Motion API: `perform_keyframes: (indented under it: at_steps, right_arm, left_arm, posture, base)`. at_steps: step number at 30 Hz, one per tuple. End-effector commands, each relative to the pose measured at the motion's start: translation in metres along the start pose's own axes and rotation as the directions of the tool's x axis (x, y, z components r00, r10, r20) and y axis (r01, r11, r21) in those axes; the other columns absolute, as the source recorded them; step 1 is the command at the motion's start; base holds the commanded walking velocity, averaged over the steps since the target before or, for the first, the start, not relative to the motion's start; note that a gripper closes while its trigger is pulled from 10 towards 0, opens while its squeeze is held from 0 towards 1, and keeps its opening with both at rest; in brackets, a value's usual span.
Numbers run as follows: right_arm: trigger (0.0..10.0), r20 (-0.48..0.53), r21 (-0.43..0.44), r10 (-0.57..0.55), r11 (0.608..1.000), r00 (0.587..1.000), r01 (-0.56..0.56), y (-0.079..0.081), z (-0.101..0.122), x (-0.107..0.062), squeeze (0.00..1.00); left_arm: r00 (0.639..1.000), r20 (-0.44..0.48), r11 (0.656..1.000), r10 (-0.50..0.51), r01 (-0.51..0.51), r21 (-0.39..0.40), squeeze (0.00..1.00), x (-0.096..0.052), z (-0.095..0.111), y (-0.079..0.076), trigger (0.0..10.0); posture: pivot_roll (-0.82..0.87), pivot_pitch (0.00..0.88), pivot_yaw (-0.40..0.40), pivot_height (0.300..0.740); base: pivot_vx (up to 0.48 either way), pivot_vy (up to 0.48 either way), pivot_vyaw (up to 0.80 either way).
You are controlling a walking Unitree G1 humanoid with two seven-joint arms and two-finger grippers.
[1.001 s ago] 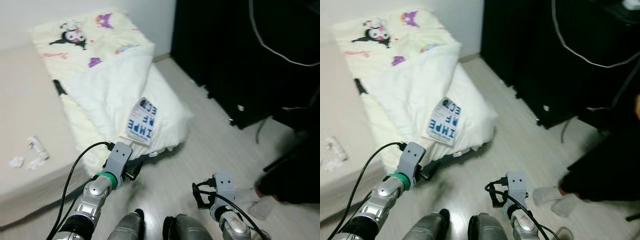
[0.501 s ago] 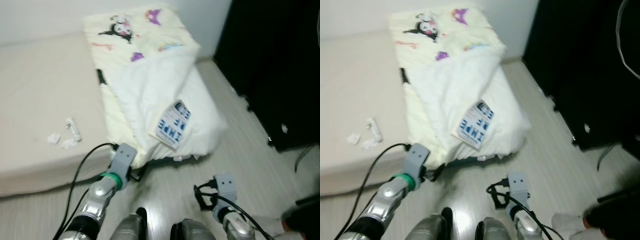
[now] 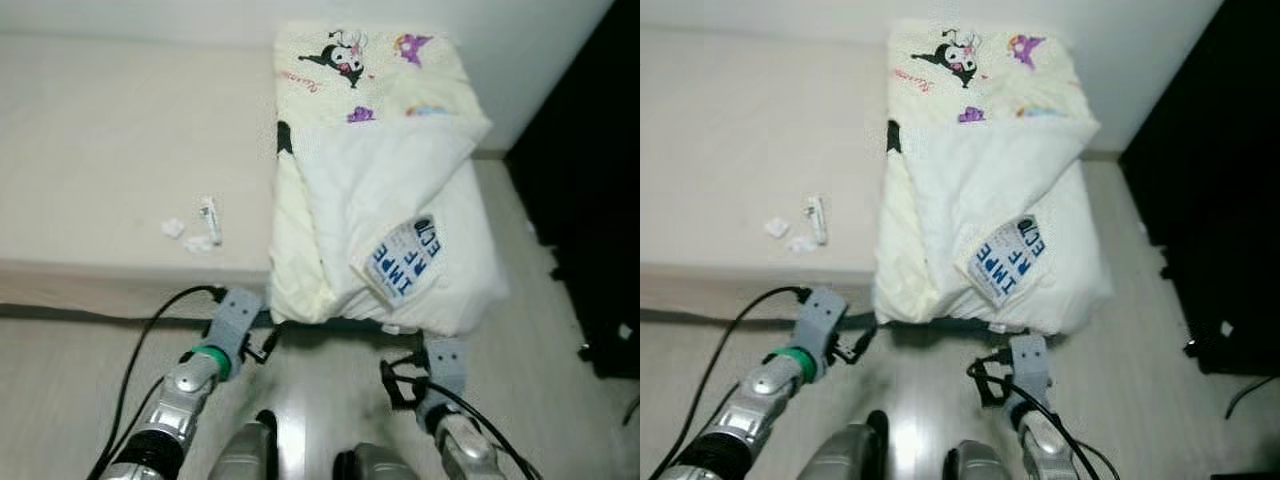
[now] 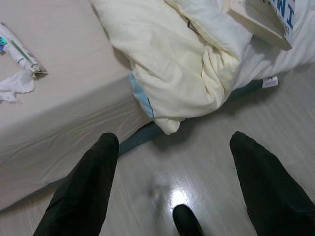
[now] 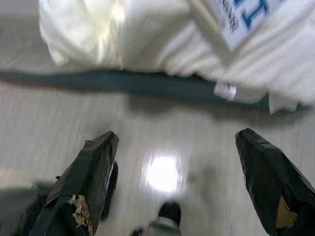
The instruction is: Clean up the room
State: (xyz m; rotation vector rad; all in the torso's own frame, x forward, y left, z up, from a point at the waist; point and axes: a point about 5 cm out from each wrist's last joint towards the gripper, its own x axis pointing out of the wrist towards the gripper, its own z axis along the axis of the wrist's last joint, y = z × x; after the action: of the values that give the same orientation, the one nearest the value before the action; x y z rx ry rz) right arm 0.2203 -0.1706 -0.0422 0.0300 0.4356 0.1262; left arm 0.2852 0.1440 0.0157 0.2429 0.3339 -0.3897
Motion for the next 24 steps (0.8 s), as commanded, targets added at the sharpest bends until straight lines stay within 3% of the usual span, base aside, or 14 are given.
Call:
perform_keyframes:
  at_steps: [1, 16, 24]
  right_arm:
    - [10.0, -0.029, 0.014, -0.024, 1.000, 0.999, 0.024, -0.0047, -0.0079, -0.0052, 0.00]
    - [10.0, -0.024, 0.019, -0.029, 0.999, 0.999, 0.029, -0.0052, -0.0074, -0.0053, 0.00]
    - [10.0, -0.024, 0.020, -0.029, 0.999, 0.999, 0.030, -0.0049, -0.0071, -0.0048, 0.00]
  left_arm:
    - [1.000, -0.014, 1.000, -0.024, 0.024, 0.000, 0.00, -0.0005, -0.0045, -0.0068, 10.0]
    - [0.999, -0.003, 0.999, -0.034, 0.034, 0.012, 0.00, 0.0007, -0.0021, -0.0085, 10.0]
    - [1.000, -0.003, 1.000, -0.029, 0.029, -0.003, 0.00, 0.0010, -0.0017, -0.0076, 10.0]
  posture:
    - [0.03, 0.114, 0.027, 0.724]
    - [0.02, 0.114, 0.030, 0.724]
    - [0.03, 0.113, 0.031, 0.724]
  base:
    - [0.480, 0.000, 0.00]
    - [0.480, 0.000, 0.00]
    - [0.121, 0.000, 0.00]
